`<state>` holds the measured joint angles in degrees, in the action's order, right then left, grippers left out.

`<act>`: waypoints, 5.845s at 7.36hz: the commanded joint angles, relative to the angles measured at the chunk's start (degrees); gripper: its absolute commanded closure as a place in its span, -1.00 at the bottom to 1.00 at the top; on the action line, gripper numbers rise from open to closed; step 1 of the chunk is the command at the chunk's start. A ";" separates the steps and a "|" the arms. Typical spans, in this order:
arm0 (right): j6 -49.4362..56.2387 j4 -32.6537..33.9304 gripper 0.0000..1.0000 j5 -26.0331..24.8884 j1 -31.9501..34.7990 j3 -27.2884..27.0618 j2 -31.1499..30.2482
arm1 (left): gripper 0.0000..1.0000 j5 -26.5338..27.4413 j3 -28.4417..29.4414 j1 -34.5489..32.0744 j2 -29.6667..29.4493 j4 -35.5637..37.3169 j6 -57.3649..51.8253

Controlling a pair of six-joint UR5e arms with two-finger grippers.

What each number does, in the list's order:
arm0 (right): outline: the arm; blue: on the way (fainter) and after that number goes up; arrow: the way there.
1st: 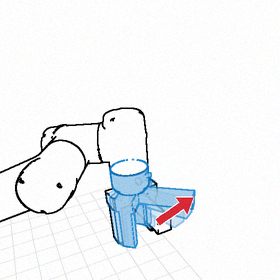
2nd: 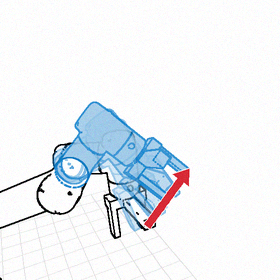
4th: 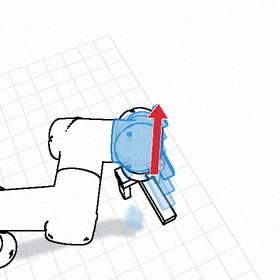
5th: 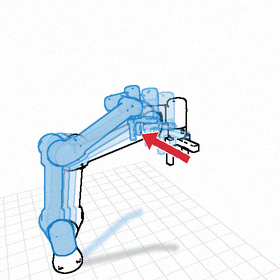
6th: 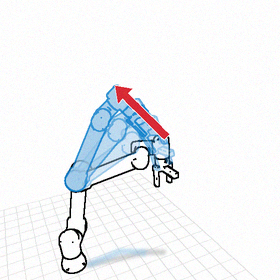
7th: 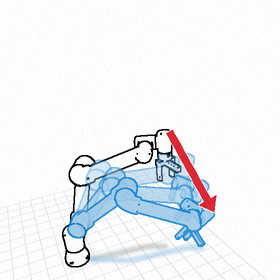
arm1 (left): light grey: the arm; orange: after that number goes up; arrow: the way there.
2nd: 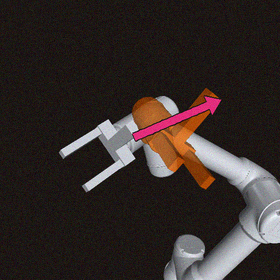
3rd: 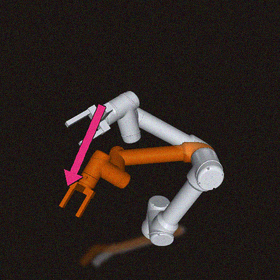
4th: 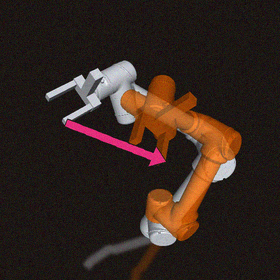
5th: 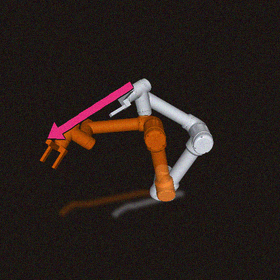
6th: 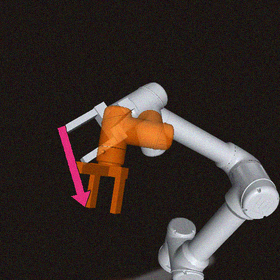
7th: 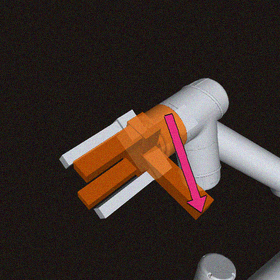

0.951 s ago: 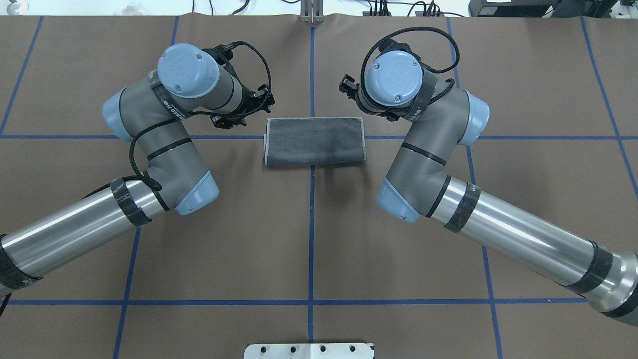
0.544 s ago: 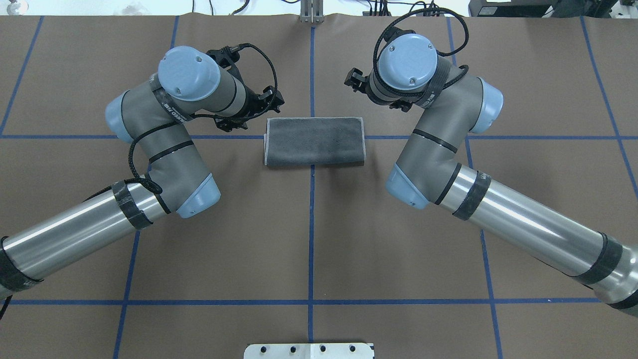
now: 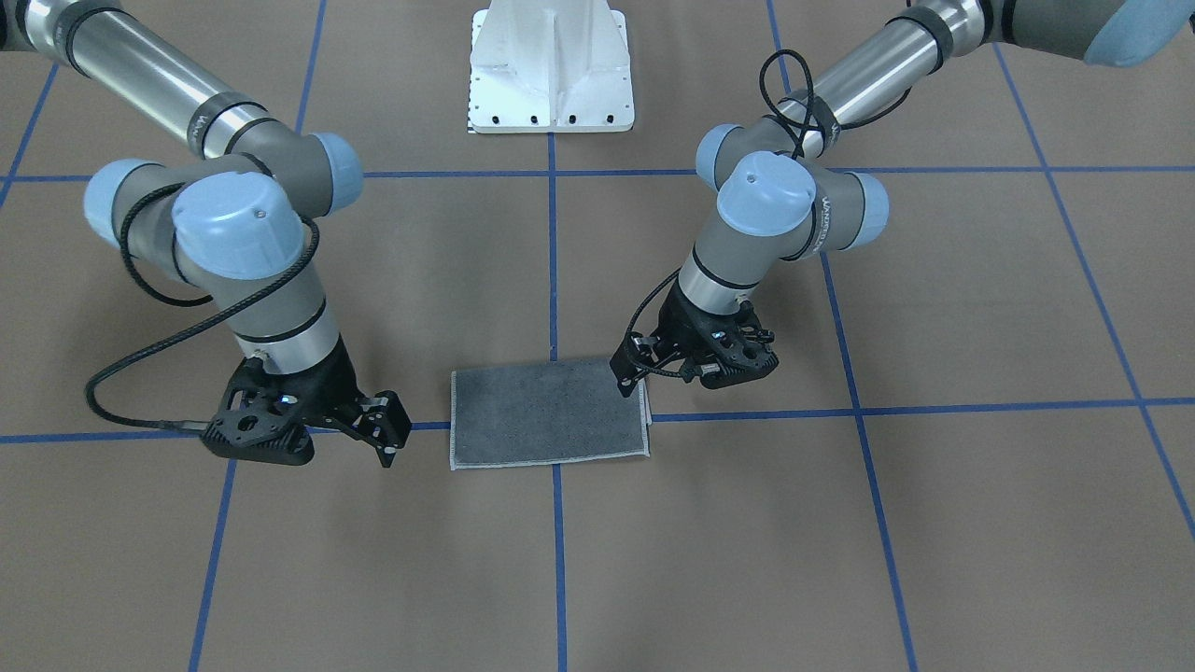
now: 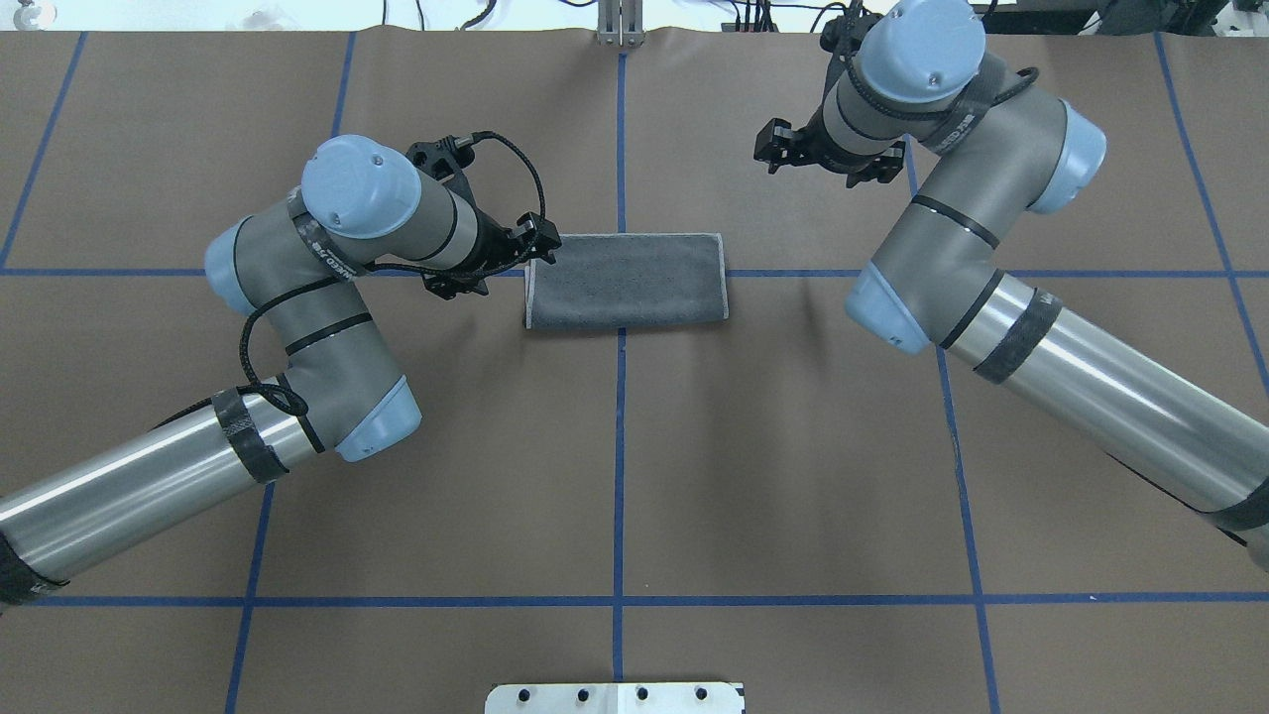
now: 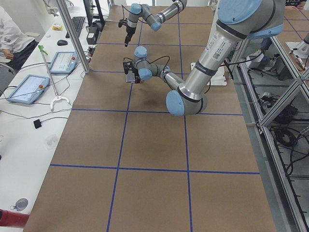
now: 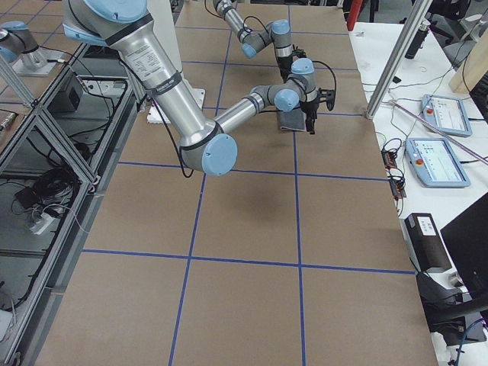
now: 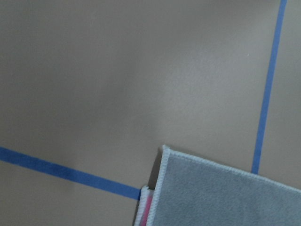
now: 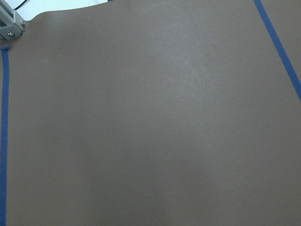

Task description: Fold towel twice with both arms

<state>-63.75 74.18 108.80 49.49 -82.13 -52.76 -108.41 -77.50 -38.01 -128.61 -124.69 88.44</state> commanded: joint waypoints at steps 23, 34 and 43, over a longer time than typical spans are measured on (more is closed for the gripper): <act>10.75 -0.17 -0.98 6.51 4.30 -1.28 -3.22 | -0.07 -4.97 3.85 1.36 -0.32 -5.30 5.33; 9.79 -0.09 -0.98 6.51 4.21 -1.98 -2.87 | 0.06 -7.44 -1.16 0.56 1.70 -1.17 6.30; 9.87 -0.09 -0.98 6.51 4.30 -1.90 -2.96 | -0.09 -1.12 -1.16 1.79 1.61 -1.78 18.43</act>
<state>-53.88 74.09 115.31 53.77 -84.10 -55.69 -110.89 -78.71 -36.71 -127.00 -126.36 106.33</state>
